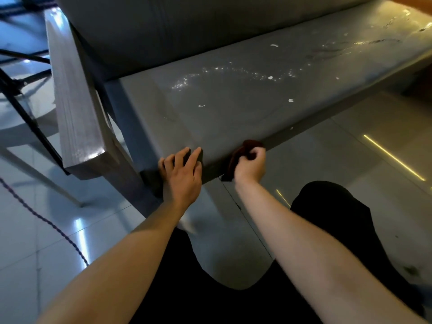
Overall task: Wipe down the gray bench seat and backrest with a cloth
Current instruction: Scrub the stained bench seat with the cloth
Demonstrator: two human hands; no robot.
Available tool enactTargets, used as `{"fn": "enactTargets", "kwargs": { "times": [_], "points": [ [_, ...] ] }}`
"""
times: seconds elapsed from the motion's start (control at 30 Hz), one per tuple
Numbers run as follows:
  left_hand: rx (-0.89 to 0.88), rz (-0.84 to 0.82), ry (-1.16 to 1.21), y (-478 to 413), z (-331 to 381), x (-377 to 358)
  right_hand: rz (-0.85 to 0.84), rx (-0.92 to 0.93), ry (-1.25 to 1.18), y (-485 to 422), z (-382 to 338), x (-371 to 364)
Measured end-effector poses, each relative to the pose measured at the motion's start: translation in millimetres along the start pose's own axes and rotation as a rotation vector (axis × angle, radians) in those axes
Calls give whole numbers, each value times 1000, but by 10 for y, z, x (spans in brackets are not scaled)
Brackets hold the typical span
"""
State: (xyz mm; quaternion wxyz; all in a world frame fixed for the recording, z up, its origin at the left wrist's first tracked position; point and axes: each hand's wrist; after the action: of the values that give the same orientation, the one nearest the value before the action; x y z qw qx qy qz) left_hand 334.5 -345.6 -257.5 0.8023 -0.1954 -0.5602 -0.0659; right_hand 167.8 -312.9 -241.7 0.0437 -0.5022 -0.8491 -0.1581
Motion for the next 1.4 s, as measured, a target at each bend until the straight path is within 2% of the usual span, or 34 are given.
{"fn": "enactTargets", "kwargs": {
  "times": [0.07,0.13,0.3,0.4,0.47,0.57,0.63,0.7,0.77,0.97,1.1,1.2,1.27,1.4],
  "points": [
    [-4,-3,13,4,5,5,0,-83,-47,-208,-84,67],
    [14,3,31,3,20,1,-56,-85,-25,-113,-92,64],
    [56,20,38,-17,70,-2,-331,64,41,530,117,-84],
    [44,24,21,-2,74,10,-407,68,23,544,162,-92],
    [32,16,-3,14,67,19,-321,3,-2,416,149,-100],
    [25,-7,-5,34,74,71,-55,-157,-107,26,44,-44],
    [38,-31,29,37,89,99,-35,-243,-196,-208,-41,58],
    [52,-22,59,28,95,100,-89,-248,-204,-246,-99,110],
    [75,4,95,12,118,96,-138,-149,-100,-58,-107,70],
    [173,29,291,-45,151,133,-398,325,217,350,-9,-52],
    [197,13,355,-59,131,153,-413,553,352,172,-151,-47],
    [306,-23,491,-104,155,244,-404,724,404,136,-318,-183],
    [301,18,596,-162,177,338,-525,745,375,157,-493,-341],
    [388,126,804,-348,93,451,-881,498,355,244,-799,-689]
  ]
}}
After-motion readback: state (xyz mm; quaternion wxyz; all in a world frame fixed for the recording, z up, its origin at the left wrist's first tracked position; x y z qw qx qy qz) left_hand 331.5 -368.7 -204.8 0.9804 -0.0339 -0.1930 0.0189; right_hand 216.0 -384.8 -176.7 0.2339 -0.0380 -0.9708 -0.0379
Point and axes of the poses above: each hand's wrist, its own y-axis away from the middle knuckle, its own x-axis out of the back of the hand, z = x × y, and after that the axes turned 2 degrees about z, right-handed
